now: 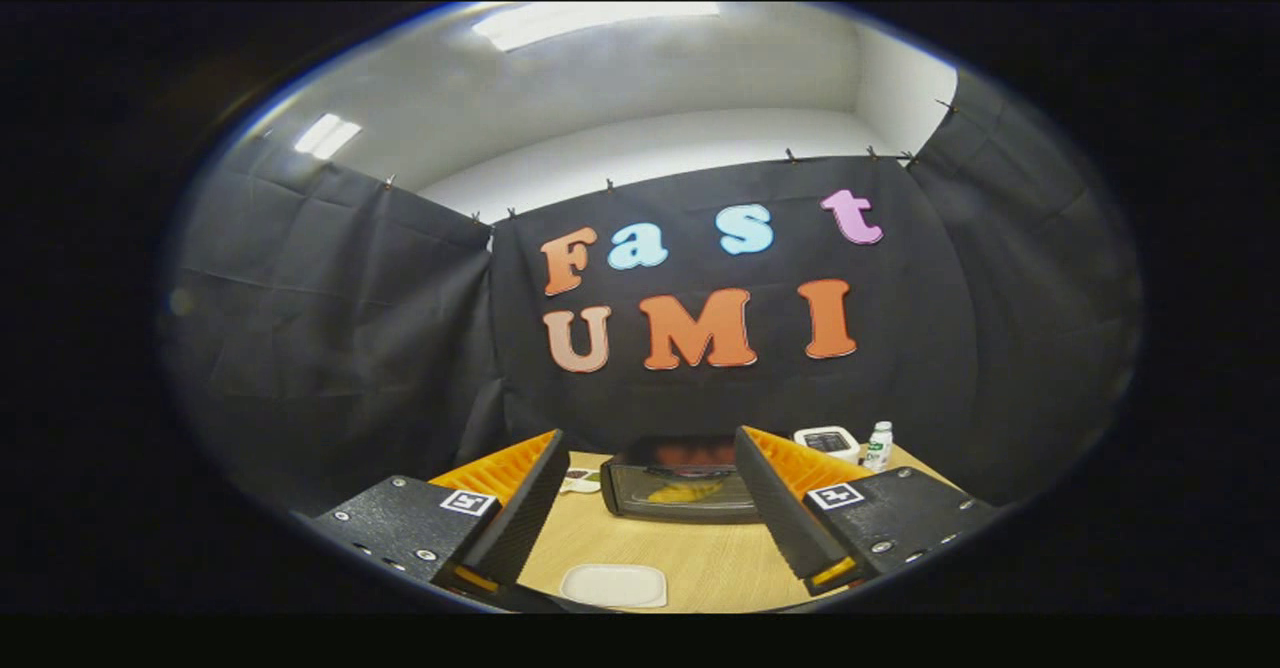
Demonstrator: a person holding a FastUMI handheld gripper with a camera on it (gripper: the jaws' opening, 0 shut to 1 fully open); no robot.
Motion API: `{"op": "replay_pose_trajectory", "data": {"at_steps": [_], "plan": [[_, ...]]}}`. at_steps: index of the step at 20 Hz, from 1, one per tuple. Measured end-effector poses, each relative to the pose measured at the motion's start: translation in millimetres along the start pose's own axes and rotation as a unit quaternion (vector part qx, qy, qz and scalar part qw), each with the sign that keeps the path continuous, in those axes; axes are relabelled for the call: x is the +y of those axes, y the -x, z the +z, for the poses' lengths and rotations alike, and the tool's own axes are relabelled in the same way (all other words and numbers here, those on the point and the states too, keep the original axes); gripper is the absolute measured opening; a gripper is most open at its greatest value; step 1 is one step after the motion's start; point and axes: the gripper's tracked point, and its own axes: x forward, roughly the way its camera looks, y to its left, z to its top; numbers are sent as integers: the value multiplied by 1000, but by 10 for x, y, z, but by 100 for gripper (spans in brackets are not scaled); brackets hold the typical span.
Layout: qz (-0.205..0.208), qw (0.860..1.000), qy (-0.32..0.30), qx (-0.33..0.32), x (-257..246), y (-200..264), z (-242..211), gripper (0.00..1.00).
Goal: Open the toaster oven, put the food inside, and close the toaster oven door.
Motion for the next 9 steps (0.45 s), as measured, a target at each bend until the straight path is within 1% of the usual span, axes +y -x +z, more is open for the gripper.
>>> {"op": "replay_pose_trajectory", "data": {"at_steps": [9], "plan": [[-5,1000,1,-8,-68,1,25,97]]}}
